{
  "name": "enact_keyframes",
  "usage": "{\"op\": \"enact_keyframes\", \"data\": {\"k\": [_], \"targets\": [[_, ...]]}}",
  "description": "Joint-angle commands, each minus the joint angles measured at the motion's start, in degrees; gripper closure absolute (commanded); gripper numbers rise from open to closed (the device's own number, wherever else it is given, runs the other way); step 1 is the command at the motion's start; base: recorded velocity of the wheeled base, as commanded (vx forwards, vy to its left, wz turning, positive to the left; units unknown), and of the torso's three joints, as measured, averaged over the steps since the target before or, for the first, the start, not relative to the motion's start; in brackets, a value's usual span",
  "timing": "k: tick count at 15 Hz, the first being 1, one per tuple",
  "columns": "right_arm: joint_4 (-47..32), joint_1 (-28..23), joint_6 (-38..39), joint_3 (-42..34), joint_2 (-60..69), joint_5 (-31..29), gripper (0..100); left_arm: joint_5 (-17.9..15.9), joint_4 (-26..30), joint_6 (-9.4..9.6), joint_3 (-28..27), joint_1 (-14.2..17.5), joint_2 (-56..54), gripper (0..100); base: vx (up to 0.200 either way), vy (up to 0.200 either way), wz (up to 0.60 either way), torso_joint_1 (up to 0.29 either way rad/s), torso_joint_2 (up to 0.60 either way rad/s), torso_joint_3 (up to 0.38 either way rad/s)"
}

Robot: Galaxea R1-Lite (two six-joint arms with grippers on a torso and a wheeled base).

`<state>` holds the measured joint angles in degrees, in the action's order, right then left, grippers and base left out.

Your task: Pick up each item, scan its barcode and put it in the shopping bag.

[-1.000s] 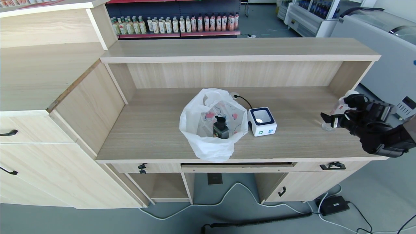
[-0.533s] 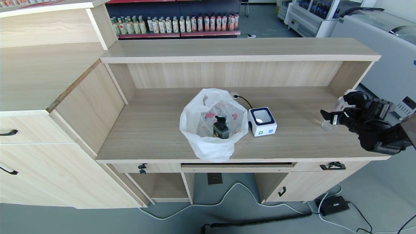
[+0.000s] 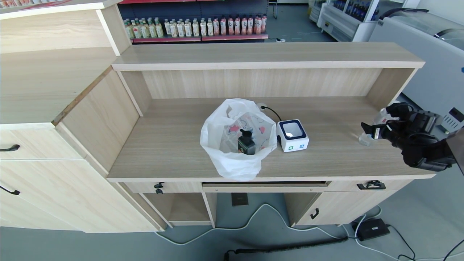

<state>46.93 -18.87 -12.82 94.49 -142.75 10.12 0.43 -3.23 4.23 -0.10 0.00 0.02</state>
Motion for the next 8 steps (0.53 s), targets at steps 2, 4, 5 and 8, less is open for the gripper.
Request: {"op": "enact_keyframes", "data": {"k": [2,4,5,8], "targets": [[-1.1,0.1,0.0,3.6,-2.4,0.2,100,0.0,0.0,-0.01,0.0,0.0,0.0,0,0.000,0.000,0.00,0.000,0.00,0.000],[-2.0,0.2,0.0,5.2,-2.7,0.2,100,0.0,0.0,-0.01,0.0,0.0,0.0,0,0.000,0.000,0.00,0.000,0.00,0.000],[-2.4,0.2,0.0,5.4,-2.6,0.2,100,0.0,0.0,-0.01,0.0,0.0,0.0,0,0.000,0.000,0.00,0.000,0.00,0.000],[-2.4,-0.1,0.0,5.6,-2.3,0.1,100,0.0,0.0,-0.01,0.0,0.0,0.0,0,0.000,0.000,0.00,0.000,0.00,0.000]]}}
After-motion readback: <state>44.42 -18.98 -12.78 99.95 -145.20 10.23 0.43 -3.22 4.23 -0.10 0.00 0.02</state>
